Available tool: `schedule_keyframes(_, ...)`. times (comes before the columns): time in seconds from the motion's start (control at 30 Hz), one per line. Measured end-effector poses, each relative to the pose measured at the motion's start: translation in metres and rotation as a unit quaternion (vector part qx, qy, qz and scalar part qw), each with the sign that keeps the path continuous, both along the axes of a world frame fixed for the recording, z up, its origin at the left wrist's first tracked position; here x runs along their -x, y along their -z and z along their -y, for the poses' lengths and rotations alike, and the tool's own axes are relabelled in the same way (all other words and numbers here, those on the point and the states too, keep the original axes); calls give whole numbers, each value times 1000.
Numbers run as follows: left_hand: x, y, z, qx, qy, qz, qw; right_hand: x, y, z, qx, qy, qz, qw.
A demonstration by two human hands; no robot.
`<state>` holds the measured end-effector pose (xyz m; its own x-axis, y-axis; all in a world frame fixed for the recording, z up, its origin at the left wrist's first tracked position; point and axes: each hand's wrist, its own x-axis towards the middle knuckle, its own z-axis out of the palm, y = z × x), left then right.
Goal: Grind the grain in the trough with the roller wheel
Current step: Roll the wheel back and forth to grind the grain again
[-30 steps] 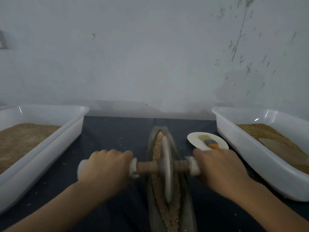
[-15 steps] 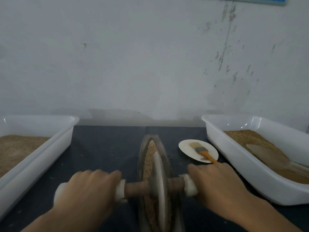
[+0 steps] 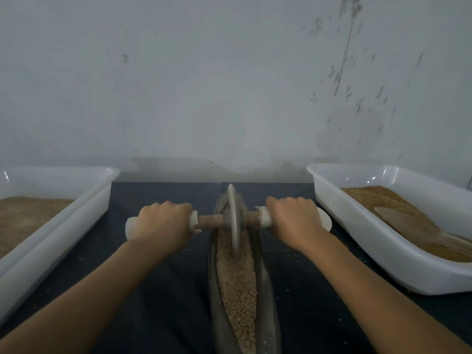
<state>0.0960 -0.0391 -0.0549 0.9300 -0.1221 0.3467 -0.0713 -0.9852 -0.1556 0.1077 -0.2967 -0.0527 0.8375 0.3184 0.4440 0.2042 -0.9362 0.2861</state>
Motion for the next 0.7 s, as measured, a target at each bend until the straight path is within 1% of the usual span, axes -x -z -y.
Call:
schedule_keyframes(0.1, 18, -2, 0, -29, 16, -1, 999, 20, 6, 5, -26, -10, -42, 999)
schedule_keyframes(0.2, 53, -3, -5, -44, 38, -30, 998, 63, 6, 16, -37, -39, -106, 993)
schedule_keyframes(0.3, 84, -6, -9, -62, 48, -53, 995, 97, -4, 23, -21, -54, -149, 987)
schedule_keyframes(0.4, 89, -6, -10, -62, 41, -62, 995, 101, -9, 22, -6, -52, -164, 985)
schedule_keyframes(0.47, 78, -2, -10, -55, 36, -41, 997, 89, -8, 18, -14, -43, -155, 987)
schedule_keyframes(0.53, 55, 4, -10, -32, 27, -17, 999, 66, -4, 13, -23, -34, -116, 992)
schedule_keyframes(0.63, 4, 0, -11, 26, 21, -54, 998, 20, -8, 2, 7, -7, -41, 999)
schedule_keyframes(0.7, -17, 2, -11, 52, 16, -71, 996, 0, -15, -4, 22, -4, -33, 999)
